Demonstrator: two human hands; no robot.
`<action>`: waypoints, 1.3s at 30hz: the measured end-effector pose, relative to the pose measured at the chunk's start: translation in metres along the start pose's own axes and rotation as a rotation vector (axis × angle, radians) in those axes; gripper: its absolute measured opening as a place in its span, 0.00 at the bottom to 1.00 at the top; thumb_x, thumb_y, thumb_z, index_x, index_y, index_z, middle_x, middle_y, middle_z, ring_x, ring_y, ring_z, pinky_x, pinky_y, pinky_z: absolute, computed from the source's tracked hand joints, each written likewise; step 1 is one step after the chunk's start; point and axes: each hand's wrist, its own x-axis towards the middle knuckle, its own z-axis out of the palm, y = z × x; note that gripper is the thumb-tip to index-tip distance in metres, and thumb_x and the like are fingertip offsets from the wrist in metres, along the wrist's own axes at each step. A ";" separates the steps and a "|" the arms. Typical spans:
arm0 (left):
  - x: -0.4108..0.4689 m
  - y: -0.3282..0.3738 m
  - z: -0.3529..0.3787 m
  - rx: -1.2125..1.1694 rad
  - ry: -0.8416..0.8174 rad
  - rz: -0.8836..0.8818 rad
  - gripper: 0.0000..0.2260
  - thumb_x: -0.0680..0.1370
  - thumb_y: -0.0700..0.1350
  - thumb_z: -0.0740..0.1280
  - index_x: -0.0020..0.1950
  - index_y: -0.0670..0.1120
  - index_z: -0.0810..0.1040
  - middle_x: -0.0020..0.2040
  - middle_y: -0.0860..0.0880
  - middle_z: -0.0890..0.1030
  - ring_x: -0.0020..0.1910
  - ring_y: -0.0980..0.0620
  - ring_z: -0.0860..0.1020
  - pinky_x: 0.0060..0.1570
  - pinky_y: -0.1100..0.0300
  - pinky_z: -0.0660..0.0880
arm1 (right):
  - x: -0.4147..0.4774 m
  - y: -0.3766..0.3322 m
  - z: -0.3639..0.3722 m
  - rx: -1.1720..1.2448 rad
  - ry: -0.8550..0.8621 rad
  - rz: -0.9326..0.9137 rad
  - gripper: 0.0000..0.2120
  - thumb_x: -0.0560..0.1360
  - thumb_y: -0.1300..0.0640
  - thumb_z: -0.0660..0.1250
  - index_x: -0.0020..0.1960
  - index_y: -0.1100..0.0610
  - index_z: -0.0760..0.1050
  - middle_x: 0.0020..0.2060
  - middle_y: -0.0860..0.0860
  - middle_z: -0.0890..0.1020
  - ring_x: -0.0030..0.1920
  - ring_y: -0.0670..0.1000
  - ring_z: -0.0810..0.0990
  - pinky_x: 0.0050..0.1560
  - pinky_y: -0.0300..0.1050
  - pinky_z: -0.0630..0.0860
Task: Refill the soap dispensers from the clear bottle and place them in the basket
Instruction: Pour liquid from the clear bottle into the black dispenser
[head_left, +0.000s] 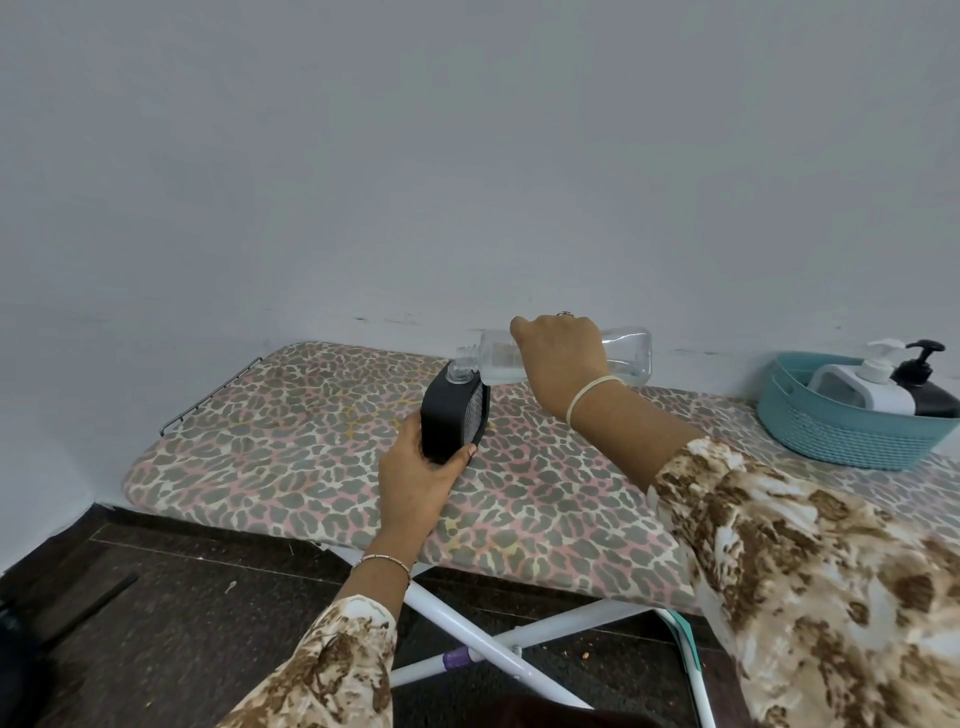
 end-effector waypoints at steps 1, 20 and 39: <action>0.000 0.000 0.000 0.000 0.000 -0.001 0.27 0.68 0.44 0.79 0.63 0.53 0.73 0.57 0.53 0.81 0.57 0.55 0.80 0.59 0.53 0.78 | 0.000 0.000 0.000 0.000 0.000 0.001 0.17 0.72 0.69 0.64 0.58 0.57 0.69 0.41 0.51 0.76 0.48 0.54 0.77 0.40 0.44 0.65; 0.000 0.002 0.000 0.008 -0.003 -0.009 0.25 0.68 0.45 0.79 0.59 0.58 0.72 0.55 0.55 0.80 0.57 0.56 0.80 0.60 0.52 0.78 | -0.001 -0.001 -0.001 -0.033 0.009 -0.017 0.17 0.71 0.68 0.64 0.58 0.56 0.69 0.46 0.51 0.79 0.50 0.54 0.78 0.41 0.44 0.64; -0.001 0.004 -0.001 0.011 -0.011 -0.019 0.26 0.69 0.45 0.79 0.63 0.52 0.73 0.58 0.52 0.81 0.58 0.56 0.79 0.60 0.55 0.77 | 0.001 -0.001 -0.001 -0.089 0.018 -0.038 0.18 0.71 0.65 0.67 0.58 0.57 0.69 0.45 0.51 0.78 0.48 0.54 0.79 0.42 0.45 0.68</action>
